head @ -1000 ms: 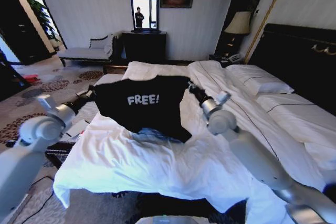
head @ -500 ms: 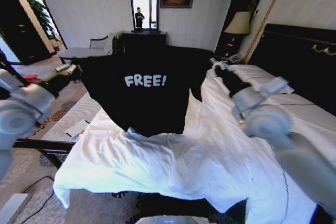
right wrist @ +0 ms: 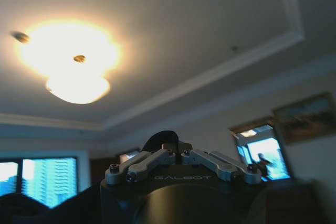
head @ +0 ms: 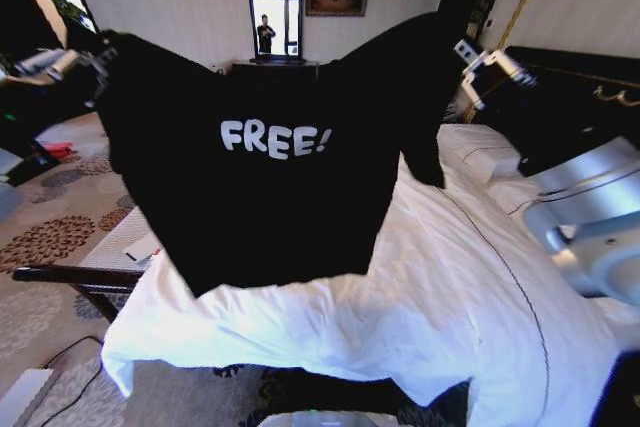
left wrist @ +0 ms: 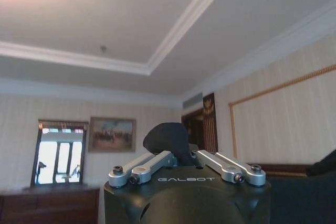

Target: Fold the clothes on the bed.

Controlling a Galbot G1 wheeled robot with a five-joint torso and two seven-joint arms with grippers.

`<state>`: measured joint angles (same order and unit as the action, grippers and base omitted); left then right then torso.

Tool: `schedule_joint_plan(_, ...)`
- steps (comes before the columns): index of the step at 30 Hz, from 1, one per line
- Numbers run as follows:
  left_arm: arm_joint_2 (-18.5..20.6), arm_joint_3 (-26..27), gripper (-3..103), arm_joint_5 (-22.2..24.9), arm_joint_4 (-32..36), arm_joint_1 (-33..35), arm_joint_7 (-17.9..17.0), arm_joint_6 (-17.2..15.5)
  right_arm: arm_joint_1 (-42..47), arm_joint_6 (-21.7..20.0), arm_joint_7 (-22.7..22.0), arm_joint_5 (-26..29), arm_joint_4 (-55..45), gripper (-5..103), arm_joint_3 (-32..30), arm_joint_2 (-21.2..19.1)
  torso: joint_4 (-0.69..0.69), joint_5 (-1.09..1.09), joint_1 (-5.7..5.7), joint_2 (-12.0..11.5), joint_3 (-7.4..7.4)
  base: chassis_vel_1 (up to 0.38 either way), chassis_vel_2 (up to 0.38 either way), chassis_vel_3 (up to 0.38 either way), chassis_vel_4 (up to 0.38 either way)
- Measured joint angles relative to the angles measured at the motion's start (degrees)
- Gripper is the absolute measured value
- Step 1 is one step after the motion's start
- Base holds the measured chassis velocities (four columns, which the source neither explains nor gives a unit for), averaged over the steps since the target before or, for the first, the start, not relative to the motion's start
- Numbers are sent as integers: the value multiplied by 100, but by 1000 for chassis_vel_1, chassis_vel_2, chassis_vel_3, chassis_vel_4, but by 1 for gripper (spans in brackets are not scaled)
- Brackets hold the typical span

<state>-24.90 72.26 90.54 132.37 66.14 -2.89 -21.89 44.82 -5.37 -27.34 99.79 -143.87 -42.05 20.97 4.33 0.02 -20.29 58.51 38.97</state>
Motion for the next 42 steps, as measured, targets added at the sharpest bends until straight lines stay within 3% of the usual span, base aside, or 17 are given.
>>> schedule_joint_plan(4, -168, -415, 2, -313, 27, 86, 3, -66, 276, -325, -491, -27, 17, 0, 104, 155, 0, -2, 0, 0, 0, 0, 0, 0, 0)
schedule_joint_plan(6, -355, -948, 2, -901, -21, 378, 83, -101, 705, -666, -826, -185, 32, 0, 349, 396, 0, -2, -1, 0, 1, 0, 0, 0, 0)
schedule_joint_plan(9, -453, -1328, 2, -1287, -133, 531, 122, -106, 967, -875, -891, -381, 44, 0, 546, 561, -2, -1, -1, -1, 2, 0, 0, 0, 0)
schedule_joint_plan(12, -637, -2546, 2, -2383, -655, 538, 195, -57, 1221, -1241, -1032, -1001, 303, 0, 1463, 997, 3, -4, 0, 0, 1, 0, 0, 0, 0)
schedule_joint_plan(13, -637, -2546, 2, -2383, -655, 538, 195, -57, 1221, -1241, -1032, -1001, 303, 0, 1463, 997, 3, -4, 0, 0, 1, 0, 0, 0, 0)
schedule_joint_plan(18, -891, -3881, 2, -3251, -1542, 95, 202, 0, 757, -1389, -925, -1920, 1550, 0, 3023, 1766, -1, 0, -2, -1, 2, 0, 0, 0, 0)
schedule_joint_plan(24, -1139, -4423, 2, -3567, -2269, -315, 192, 67, 179, -1393, -677, -2379, 2571, 0, 3770, 2367, -1, -1, -2, -2, 2, 0, 0, 0, 0)
schedule_joint_plan(31, -1601, -5144, 2, -3916, -3652, -1238, 136, 203, -824, -1265, -600, -2785, 4163, 0, 4561, 3111, -1, -3, -3, -2, 3, 0, 0, 0, 0)
schedule_joint_plan(42, -2342, -6179, 2, -4324, -5077, -2498, 45, 412, -1507, -971, -476, -3383, 5965, 0, 5055, 3895, 1, -2, -2, -2, 2, 0, 0, 0, 0)
